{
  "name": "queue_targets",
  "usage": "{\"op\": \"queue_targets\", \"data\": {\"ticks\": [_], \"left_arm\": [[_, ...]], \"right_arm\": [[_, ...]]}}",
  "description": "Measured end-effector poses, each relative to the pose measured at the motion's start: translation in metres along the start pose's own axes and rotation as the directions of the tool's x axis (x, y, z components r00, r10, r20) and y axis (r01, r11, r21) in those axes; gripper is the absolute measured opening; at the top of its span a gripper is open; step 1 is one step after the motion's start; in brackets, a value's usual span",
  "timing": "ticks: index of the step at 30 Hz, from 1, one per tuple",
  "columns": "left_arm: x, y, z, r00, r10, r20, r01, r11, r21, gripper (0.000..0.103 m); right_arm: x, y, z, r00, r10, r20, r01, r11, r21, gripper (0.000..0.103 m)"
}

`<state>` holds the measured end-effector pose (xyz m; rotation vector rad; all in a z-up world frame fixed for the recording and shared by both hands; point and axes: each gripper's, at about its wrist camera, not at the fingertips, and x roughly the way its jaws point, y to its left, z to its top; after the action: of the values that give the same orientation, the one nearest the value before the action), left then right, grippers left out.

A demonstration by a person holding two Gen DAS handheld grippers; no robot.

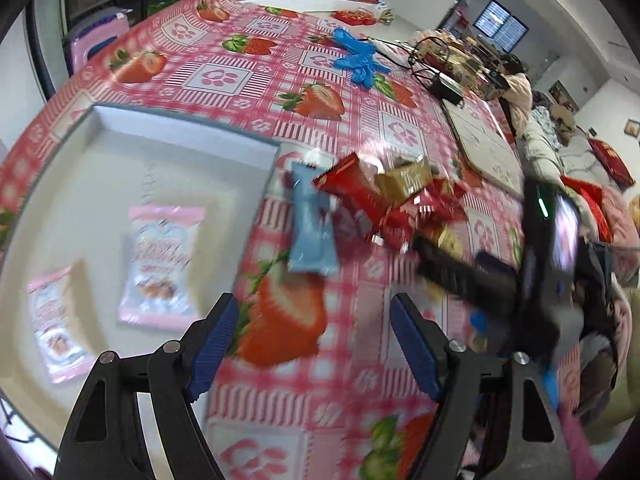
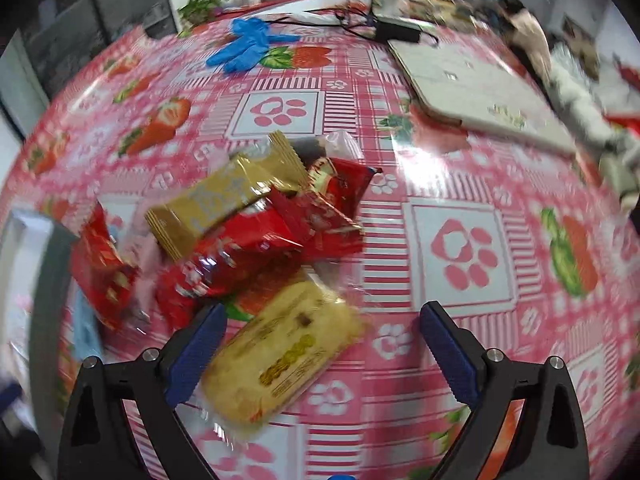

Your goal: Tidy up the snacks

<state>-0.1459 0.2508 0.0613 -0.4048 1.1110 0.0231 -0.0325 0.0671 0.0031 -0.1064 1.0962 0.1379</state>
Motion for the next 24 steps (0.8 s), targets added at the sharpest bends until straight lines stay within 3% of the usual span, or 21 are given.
{"op": "queue_targets", "data": {"ticks": [7, 14, 16, 17, 18, 20, 21, 24], "left_arm": [[0.049, -0.018, 0.038, 1.0, -0.002, -0.02, 0.0, 0.994, -0.11, 0.081], [0.076, -0.03, 0.054, 0.994, 0.105, -0.014, -0.106, 0.987, -0.119, 0.08], [0.077, -0.031, 0.054, 0.991, 0.136, -0.002, -0.135, 0.985, -0.111, 0.064], [0.078, -0.031, 0.054, 0.99, 0.142, -0.002, -0.141, 0.984, -0.107, 0.052], [0.077, -0.031, 0.053, 0.991, 0.133, 0.01, -0.131, 0.986, -0.103, 0.048], [0.073, -0.031, 0.05, 0.99, 0.14, 0.032, -0.137, 0.987, -0.084, 0.047], [0.071, -0.031, 0.047, 0.988, 0.149, 0.038, -0.147, 0.987, -0.064, 0.046], [0.058, -0.033, 0.026, 0.991, 0.12, 0.063, -0.119, 0.993, -0.017, 0.046]], "right_arm": [[-0.006, -0.043, -0.02, 0.999, 0.02, 0.038, -0.019, 1.0, -0.023, 0.102], [-0.01, -0.046, -0.025, 0.998, 0.041, 0.056, -0.038, 0.998, -0.058, 0.102], [-0.01, -0.046, -0.025, 0.997, 0.053, 0.056, -0.049, 0.997, -0.061, 0.1], [-0.01, -0.045, -0.024, 0.997, 0.06, 0.056, -0.057, 0.996, -0.064, 0.093], [-0.012, -0.045, -0.025, 0.996, 0.06, 0.065, -0.056, 0.996, -0.073, 0.087], [-0.018, -0.044, -0.026, 0.994, 0.076, 0.082, -0.068, 0.993, -0.091, 0.045], [-0.021, -0.044, -0.026, 0.993, 0.086, 0.082, -0.078, 0.992, -0.1, 0.037], [-0.025, -0.052, -0.031, 0.99, 0.125, 0.06, -0.12, 0.989, -0.086, 0.038]]}}
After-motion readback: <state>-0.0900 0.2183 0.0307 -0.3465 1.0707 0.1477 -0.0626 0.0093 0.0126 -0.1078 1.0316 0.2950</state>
